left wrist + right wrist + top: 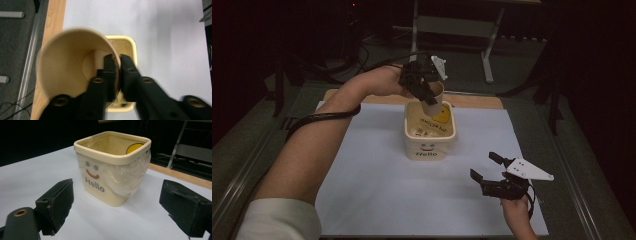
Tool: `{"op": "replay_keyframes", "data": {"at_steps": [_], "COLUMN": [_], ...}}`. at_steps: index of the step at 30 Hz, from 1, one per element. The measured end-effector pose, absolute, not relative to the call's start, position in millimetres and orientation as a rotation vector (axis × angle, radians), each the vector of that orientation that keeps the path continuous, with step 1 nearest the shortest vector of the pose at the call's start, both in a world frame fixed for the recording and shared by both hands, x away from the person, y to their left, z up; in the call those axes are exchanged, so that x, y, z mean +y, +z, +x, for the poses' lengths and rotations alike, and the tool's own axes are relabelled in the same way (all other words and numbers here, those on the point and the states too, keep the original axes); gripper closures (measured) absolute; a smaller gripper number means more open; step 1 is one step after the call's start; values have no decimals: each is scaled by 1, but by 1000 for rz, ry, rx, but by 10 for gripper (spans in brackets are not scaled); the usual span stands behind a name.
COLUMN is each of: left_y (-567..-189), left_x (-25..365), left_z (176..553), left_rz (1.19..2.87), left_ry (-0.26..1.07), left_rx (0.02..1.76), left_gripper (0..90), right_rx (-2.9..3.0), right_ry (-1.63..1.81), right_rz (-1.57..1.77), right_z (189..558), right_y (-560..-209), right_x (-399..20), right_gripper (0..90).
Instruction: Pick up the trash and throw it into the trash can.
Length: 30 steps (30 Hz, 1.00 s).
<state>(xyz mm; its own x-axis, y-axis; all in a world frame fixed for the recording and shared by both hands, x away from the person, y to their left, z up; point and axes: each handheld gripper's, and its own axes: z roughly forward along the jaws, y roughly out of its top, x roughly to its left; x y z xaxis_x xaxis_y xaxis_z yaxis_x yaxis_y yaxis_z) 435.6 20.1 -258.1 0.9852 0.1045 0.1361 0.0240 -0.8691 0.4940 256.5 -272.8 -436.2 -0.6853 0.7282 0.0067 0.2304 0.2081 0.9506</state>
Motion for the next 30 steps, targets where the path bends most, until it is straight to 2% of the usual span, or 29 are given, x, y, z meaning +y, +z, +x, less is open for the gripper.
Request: {"op": "replay_keyframes", "data": {"at_steps": [1, 4, 9, 15, 17, 19, 20, 22, 24, 30], "left_y": [-259, -260, -260, -264, -265, -266, -267, -270, -272, -274], "left_x": [20, 20, 26, 34, 38, 41, 44, 47, 51, 61], "left_z": [436, 436, 433, 425, 422, 417, 415, 410, 402, 390], "left_rz": [2619, 2607, 2588, 2586, 2579, 2571, 2573, 2578, 2572, 2534], "left_ry": [217, 213, 206, 215, 190, 234, 226, 249, 323, 286], "left_rx": [108, 149, 185, 231, 250, 270, 276, 251, 271, 268], "left_gripper": [687, 586, 501, 292, 249, 149, 147, 24, 13, 5], "right_rx": [2042, 2041, 2040, 2042, 2040, 2042, 2040, 2041, 2042, 2038], "right_ry": [1486, 1487, 1489, 1489, 1491, 1492, 1495, 1494, 1494, 1495], "right_rz": [888, 886, 885, 882, 886, 888, 888, 894, 893, 886], "right_z": [256, 256, 256, 256, 256, 256, 256, 256, 256, 256], "right_y": [-436, -436, -435, -435, -435, -435, -436, -436, -436, -435], "right_x": [-273, -273, -273, -272, -272, -272, -271, -271, -271, -270], "right_gripper": [121, 121, 121, 121, 121, 120, 121, 121, 121, 121]}}
